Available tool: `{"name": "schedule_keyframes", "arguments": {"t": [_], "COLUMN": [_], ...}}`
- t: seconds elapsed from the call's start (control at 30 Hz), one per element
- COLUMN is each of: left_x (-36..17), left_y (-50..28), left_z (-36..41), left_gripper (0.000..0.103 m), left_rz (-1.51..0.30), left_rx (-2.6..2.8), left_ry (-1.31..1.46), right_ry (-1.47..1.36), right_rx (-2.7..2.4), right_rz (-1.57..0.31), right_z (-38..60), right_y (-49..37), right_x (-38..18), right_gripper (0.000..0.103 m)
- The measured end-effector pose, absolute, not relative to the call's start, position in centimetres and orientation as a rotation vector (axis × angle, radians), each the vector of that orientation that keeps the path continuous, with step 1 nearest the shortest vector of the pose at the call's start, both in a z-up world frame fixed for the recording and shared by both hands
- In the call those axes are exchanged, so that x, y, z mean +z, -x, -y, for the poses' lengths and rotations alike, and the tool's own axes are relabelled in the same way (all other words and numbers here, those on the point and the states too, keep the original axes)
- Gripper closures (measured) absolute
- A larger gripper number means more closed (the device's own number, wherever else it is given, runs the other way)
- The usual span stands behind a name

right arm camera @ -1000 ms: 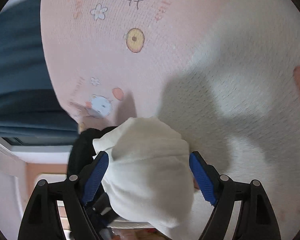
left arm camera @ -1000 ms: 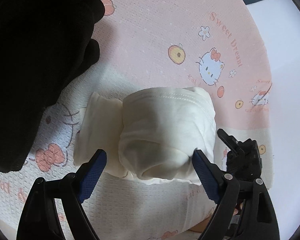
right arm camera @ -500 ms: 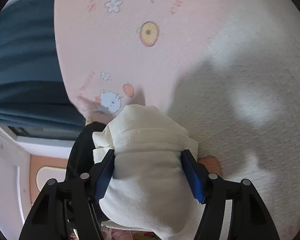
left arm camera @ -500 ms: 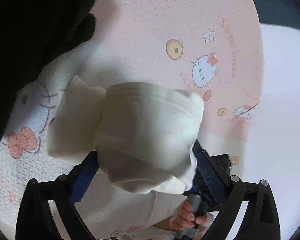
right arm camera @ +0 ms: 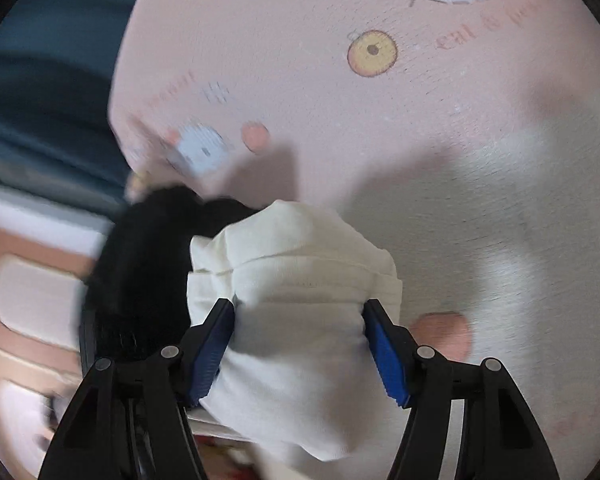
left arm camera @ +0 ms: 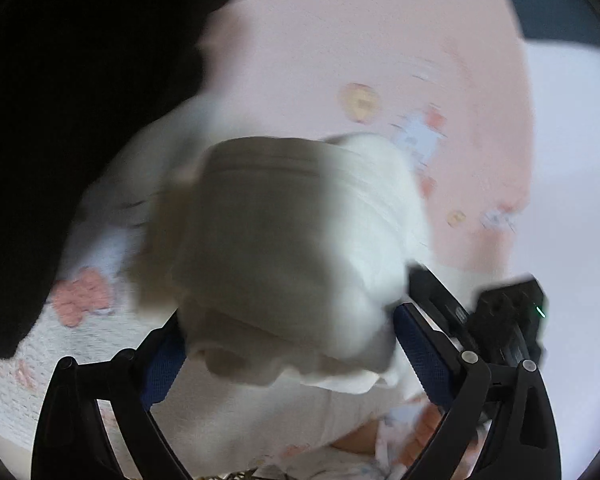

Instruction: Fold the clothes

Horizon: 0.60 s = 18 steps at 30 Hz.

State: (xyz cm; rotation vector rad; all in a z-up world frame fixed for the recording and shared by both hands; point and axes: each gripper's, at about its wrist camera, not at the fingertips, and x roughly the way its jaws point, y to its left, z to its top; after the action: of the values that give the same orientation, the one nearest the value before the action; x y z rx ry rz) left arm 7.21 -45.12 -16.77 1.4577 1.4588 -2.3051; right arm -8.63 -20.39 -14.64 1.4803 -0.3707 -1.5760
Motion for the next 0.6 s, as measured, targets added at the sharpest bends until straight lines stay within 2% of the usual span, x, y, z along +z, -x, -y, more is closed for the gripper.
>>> {"name": "schedule_keyframes", "arguments": {"t": [0.17,0.37,0.53,0.6], "left_x": [-17.0,-18.3,-20.1,-20.4], "left_y": [-7.7,-6.7,-5.8,-5.7], "left_z": [45.4,44.5,43.5,43.3], "left_gripper": [0.003,0.000,0.000,0.000], "left_rz": [-1.417,-1.169,-1.061,-1.054], "left_rx": [-2.325,-2.269,-2.266,-2.298], "left_ry": [-1.399,-1.391,-1.456,-1.442], "right_ry": [-1.439,-1.474,-1.588,-1.609], "right_rx": [-1.579,-1.627,-1.657,-1.622], "right_rz": [0.316,0.206,0.169,0.278], "right_z": [20.4,21.1,21.5,20.7], "right_y": [8.5,8.3,9.0,9.6], "right_x": [-14.9,-16.1,-20.9,-22.5], "right_gripper": [0.037,0.036,0.021,0.021]}}
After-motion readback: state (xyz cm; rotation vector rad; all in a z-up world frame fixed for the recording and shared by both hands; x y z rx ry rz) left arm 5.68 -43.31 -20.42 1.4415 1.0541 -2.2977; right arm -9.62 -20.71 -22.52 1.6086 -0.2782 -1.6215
